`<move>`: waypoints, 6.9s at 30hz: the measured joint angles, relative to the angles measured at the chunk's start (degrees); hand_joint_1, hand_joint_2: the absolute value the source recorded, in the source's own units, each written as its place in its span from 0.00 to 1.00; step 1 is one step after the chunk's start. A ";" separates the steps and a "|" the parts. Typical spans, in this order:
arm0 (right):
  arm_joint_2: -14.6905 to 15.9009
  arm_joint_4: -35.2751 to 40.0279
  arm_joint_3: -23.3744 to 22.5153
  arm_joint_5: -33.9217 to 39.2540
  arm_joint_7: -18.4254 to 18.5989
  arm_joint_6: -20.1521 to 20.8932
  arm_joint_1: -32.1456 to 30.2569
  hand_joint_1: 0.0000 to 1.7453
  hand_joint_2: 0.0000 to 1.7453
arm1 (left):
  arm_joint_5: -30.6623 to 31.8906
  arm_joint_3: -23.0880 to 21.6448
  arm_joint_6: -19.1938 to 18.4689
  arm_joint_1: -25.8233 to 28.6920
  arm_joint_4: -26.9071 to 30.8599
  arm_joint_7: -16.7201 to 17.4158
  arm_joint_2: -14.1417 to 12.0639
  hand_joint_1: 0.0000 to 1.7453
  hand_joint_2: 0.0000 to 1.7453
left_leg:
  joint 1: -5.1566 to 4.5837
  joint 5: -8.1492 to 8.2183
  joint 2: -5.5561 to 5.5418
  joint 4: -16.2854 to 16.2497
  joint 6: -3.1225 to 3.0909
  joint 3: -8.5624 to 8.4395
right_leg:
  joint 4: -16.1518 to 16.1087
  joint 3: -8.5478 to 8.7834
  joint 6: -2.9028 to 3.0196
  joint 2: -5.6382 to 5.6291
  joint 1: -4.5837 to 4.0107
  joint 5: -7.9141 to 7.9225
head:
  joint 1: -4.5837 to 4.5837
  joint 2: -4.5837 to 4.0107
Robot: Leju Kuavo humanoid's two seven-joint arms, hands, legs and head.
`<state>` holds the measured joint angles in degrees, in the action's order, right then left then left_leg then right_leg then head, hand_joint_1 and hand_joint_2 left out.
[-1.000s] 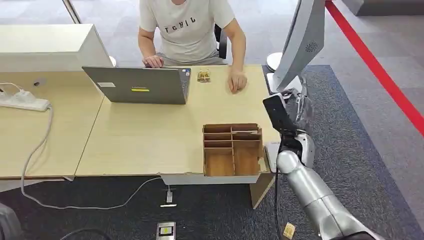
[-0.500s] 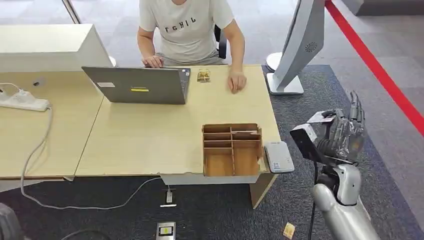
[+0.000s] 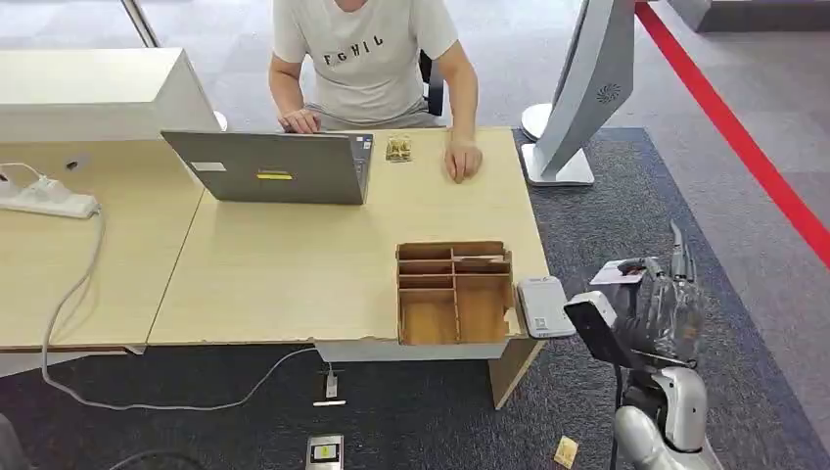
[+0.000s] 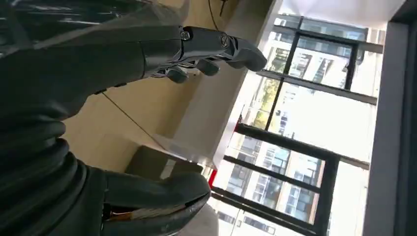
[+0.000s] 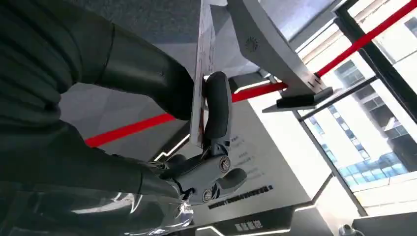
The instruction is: Pass the card to the sensor for recognition and then transmit it.
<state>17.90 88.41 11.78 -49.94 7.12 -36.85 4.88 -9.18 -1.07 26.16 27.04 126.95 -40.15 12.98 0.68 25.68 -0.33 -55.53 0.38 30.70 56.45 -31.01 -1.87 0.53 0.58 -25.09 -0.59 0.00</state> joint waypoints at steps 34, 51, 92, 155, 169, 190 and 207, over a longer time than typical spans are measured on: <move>-6.36 -25.89 7.60 3.52 -3.87 -2.32 13.16 1.00 1.00 | 3.21 -0.18 13.29 -0.28 0.20 0.00 0.35 0.00 1.00 | 0.00 -0.04 0.03 -0.03 0.01 -0.08 | 0.01 -0.04 0.00 0.00 0.00 0.01 | 0.02 0.00; -6.84 -31.73 6.23 6.99 -7.34 -2.32 12.21 1.00 1.00 | 4.31 -0.18 13.29 -0.20 0.20 0.00 0.30 0.00 1.00 | 0.00 -0.03 0.02 -0.02 0.01 -0.06 | 0.01 -0.03 0.00 0.00 0.00 0.01 | 0.02 0.00; -14.95 -45.24 4.92 15.28 -19.67 -1.99 17.11 1.00 1.00 | 7.34 0.00 13.29 -0.10 0.33 0.00 2.34 0.00 1.00 | 0.00 -0.04 0.02 -0.03 0.01 -0.10 | 0.04 -0.01 0.01 0.00 0.00 0.02 | 0.00 0.00; -28.54 -47.03 20.76 -2.78 -3.32 -1.01 41.32 1.00 1.00 | 4.06 -0.33 9.53 -0.18 0.00 0.00 0.98 0.01 1.00 | 0.01 -0.07 0.03 -0.03 0.04 -0.07 | 0.08 -0.04 0.01 0.00 -0.01 0.02 | 0.02 0.00; -30.21 -52.67 20.76 -6.37 -1.59 -0.74 43.28 0.00 1.00 | 6.99 -1.64 13.29 -0.16 -0.96 0.02 2.54 0.01 1.00 | 0.01 -0.07 0.03 -0.04 0.04 -0.07 | 0.08 -0.04 0.01 0.00 -0.01 0.02 | 0.00 0.00; -29.74 -44.51 20.98 -1.38 -13.07 2.32 34.61 0.00 1.00 | 12.83 -7.35 13.29 1.68 -4.53 0.00 3.04 0.01 1.00 | 0.00 -0.05 0.06 -0.05 0.03 -0.10 | 0.00 -0.09 0.01 -0.03 -0.01 0.02 | 0.02 0.00; -16.02 -27.06 16.79 -9.36 -0.94 2.14 22.59 0.00 1.00 | 5.79 -7.06 13.31 1.66 -4.11 0.00 1.84 0.01 1.00 | -0.01 -0.04 0.04 -0.06 0.01 -0.11 | -0.01 -0.05 -0.01 -0.03 0.01 0.04 | 0.00 0.00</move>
<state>1.88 61.35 28.57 -59.30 6.18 -34.71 27.46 -3.39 -8.13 39.47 28.70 122.84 -40.15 14.82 0.67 25.63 -0.29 -55.59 0.39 30.60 56.44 -31.05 -1.88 0.50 0.59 -25.05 -0.59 0.00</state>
